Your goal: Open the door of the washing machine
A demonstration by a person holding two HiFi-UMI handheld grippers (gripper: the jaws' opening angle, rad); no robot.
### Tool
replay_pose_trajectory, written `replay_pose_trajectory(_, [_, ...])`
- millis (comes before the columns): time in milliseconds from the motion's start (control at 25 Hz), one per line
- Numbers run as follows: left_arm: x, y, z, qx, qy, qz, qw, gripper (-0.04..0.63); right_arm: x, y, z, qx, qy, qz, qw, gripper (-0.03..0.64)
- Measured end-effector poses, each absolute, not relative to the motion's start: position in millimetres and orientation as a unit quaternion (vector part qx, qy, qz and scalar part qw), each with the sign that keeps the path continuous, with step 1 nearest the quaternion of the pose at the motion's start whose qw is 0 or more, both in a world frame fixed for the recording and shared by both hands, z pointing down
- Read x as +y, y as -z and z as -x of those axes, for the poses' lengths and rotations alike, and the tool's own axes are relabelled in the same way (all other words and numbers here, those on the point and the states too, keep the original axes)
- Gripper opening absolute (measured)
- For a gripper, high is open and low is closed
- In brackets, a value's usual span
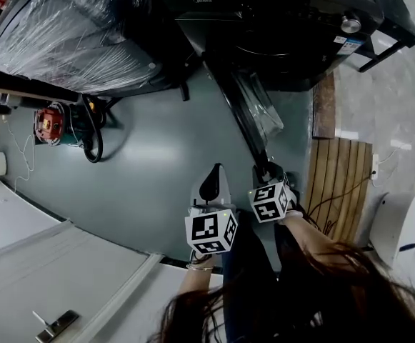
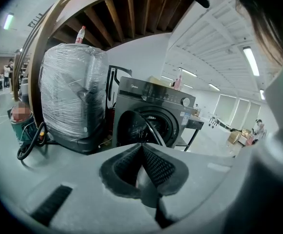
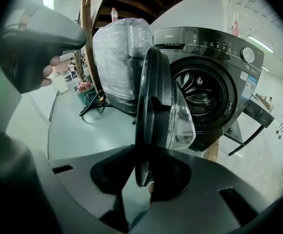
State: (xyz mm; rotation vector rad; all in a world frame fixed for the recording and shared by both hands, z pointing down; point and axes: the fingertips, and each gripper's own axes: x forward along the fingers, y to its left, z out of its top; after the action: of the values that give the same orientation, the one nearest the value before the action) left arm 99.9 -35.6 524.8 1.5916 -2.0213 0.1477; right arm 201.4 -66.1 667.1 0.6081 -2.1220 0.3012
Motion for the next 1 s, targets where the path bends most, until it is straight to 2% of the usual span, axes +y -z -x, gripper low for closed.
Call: replay_pose_trajectory(1000, [79,-534,11,-0.749,-0.046,-0.599,0.280,0.012,24,-674,-90,-0.828,-0.178,-0.328,0.418,0.091])
